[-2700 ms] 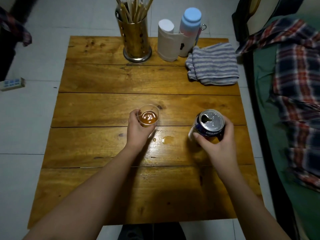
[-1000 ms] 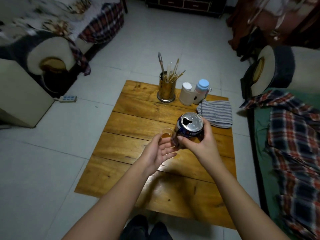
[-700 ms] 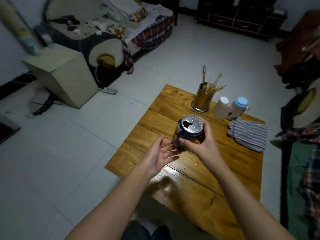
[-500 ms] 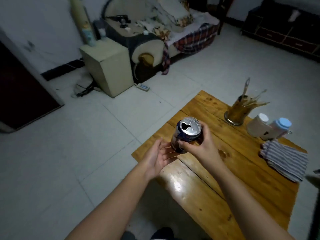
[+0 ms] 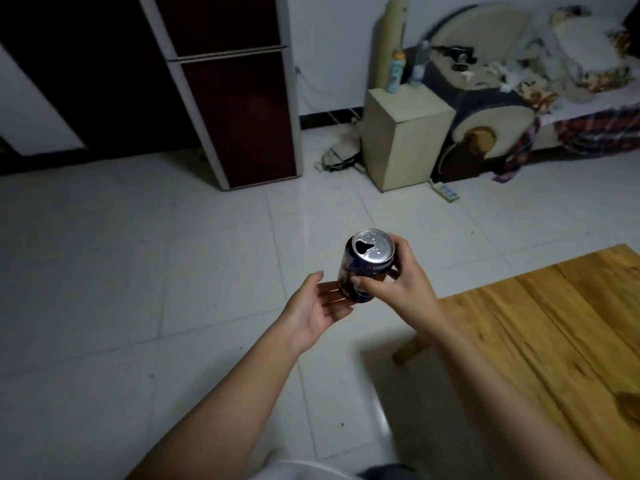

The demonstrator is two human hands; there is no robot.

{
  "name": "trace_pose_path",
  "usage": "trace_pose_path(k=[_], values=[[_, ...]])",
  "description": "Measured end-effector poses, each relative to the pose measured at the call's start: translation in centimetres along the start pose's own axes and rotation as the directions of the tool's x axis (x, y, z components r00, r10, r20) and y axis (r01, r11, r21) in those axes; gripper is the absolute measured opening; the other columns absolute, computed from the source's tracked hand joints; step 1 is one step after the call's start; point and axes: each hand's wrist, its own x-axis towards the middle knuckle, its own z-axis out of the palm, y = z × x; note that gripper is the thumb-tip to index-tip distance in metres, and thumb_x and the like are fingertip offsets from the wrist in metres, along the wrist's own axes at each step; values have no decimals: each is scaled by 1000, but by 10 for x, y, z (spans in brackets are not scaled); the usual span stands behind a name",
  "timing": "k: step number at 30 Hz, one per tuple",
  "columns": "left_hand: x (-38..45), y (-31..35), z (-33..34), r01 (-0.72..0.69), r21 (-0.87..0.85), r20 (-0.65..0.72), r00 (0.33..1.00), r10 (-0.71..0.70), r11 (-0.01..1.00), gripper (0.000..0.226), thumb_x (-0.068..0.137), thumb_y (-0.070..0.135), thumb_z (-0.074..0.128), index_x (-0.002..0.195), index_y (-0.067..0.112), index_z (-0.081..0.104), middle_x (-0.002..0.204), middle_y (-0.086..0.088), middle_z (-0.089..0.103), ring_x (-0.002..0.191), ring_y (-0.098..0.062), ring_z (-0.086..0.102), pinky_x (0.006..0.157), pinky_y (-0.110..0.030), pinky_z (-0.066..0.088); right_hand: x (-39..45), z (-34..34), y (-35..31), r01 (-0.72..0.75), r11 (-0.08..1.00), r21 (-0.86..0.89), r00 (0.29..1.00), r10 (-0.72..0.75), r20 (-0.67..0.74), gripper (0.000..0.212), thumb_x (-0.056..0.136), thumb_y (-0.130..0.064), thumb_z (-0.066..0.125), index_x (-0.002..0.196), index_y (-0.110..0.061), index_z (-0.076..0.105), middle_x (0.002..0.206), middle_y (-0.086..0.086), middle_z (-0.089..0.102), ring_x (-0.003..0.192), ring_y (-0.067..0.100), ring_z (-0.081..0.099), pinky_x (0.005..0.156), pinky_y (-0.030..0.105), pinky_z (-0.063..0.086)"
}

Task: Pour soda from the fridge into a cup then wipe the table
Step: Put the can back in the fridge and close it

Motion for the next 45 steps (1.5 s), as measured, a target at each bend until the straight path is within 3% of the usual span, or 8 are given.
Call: trace_pose_path(k=[7,12,18,24,31,34,45], values=[[-43,42,-128,-112,-107,-150,984,95,988,37,98,32,35,96,2,58,90,-15,67,85,-27,64,94,-41,46,22,133,-36,64,997,32,974,-70,214,61,68,-13,79,116,-30,45,114,-15,57,108,-1,52,91,19,42],[-67,56,-199,-196,-200,-253,957,142,960,39,98,33,34,102,1,57,105,-20,64,101,-32,61,95,-41,44,34,207,-59,121,992,32,901,-123,415,64,69,-13,78,121,-26,43,117,-10,57,110,4,53,93,18,42],[-72,66,-249,-260,-282,-324,932,163,924,37,98,31,35,102,1,56,104,-20,64,97,-31,63,96,-42,44,49,263,-72,178,984,16,823,-157,546,67,70,-15,78,125,-25,41,119,-12,53,111,1,51,95,16,40],[-48,92,-273,-240,-298,-316,938,141,924,37,98,31,35,104,1,55,106,-21,63,98,-31,62,95,-42,44,85,290,-73,163,987,0,820,-136,556,66,70,-13,78,120,-32,39,112,-26,50,106,-10,49,87,4,39],[13,160,-296,-228,-265,-303,942,144,937,39,98,32,36,112,0,52,113,-23,61,103,-33,60,94,-41,45,166,321,-77,154,988,-3,833,-128,538,67,69,-14,78,121,-30,38,113,-25,49,106,-10,49,90,10,40],[46,202,-304,-229,-241,-306,940,150,943,37,97,31,36,104,1,55,104,-20,63,95,-29,63,91,-40,48,215,335,-79,140,990,10,846,-125,518,66,69,-12,78,119,-30,39,112,-24,51,106,-9,50,92,14,41],[140,354,-337,-250,-257,-349,925,152,933,34,97,30,37,98,2,56,100,-18,64,93,-29,63,93,-41,45,380,394,-112,144,989,32,838,-139,528,64,70,-11,77,117,-33,39,112,-24,50,101,-15,49,88,5,40]])
